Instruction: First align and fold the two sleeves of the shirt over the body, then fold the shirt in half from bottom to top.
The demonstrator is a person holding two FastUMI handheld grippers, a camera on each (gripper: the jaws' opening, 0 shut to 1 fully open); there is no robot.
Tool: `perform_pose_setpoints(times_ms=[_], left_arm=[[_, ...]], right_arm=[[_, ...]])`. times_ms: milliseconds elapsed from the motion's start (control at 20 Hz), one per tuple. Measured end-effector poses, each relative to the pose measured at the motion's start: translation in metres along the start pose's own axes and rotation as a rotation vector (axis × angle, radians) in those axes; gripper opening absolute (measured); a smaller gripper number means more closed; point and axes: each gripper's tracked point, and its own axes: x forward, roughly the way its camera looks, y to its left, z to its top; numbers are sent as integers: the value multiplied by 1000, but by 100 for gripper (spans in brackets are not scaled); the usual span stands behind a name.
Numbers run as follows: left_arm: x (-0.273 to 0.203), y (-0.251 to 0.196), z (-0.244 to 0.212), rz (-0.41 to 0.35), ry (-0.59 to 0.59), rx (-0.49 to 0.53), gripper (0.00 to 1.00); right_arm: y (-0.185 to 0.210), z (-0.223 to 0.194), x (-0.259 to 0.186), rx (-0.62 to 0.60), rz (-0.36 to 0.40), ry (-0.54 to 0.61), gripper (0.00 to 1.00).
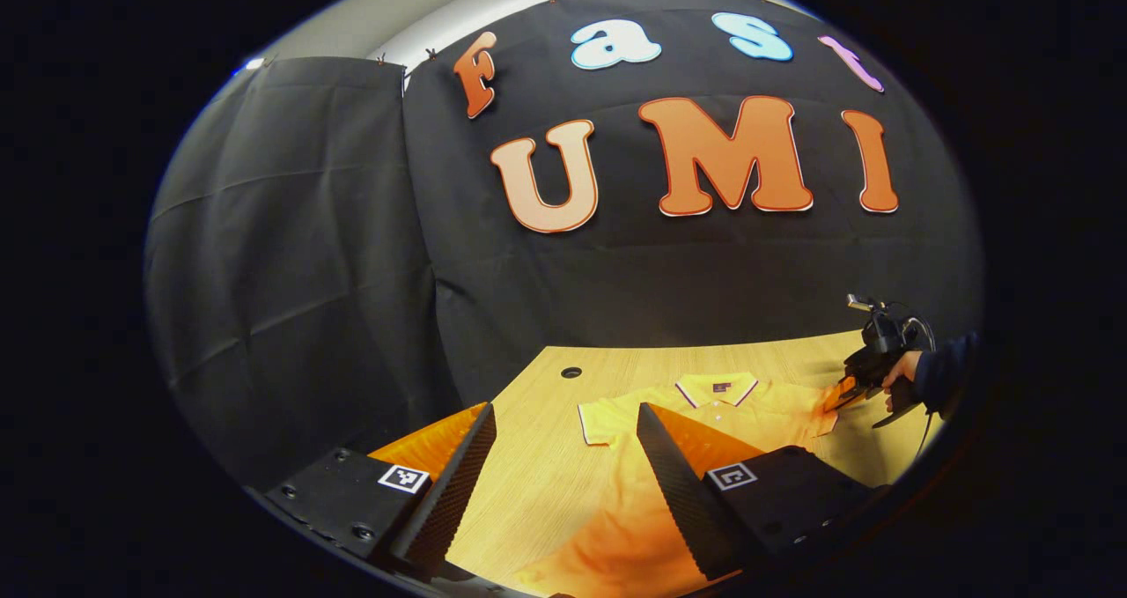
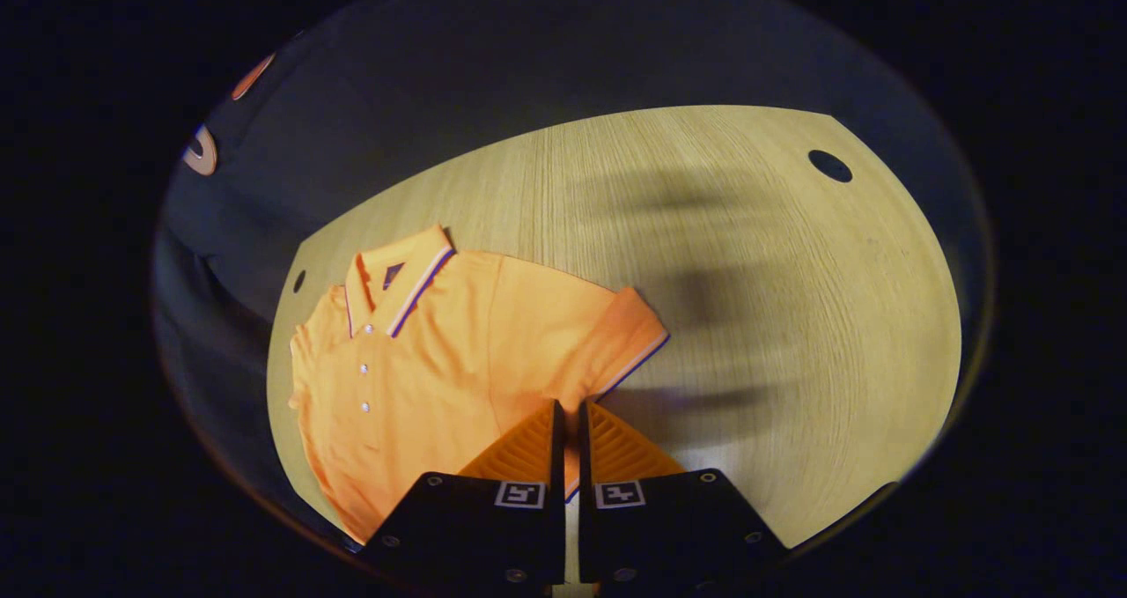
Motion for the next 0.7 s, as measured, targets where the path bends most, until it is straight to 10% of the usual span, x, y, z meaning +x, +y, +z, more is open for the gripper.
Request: perform_pose_setpoints(times_ms=[700], left_arm=[[11,-1,-10,17,40,-8,99]], right_arm=[[89,20,-12,-34,182,8,6]])
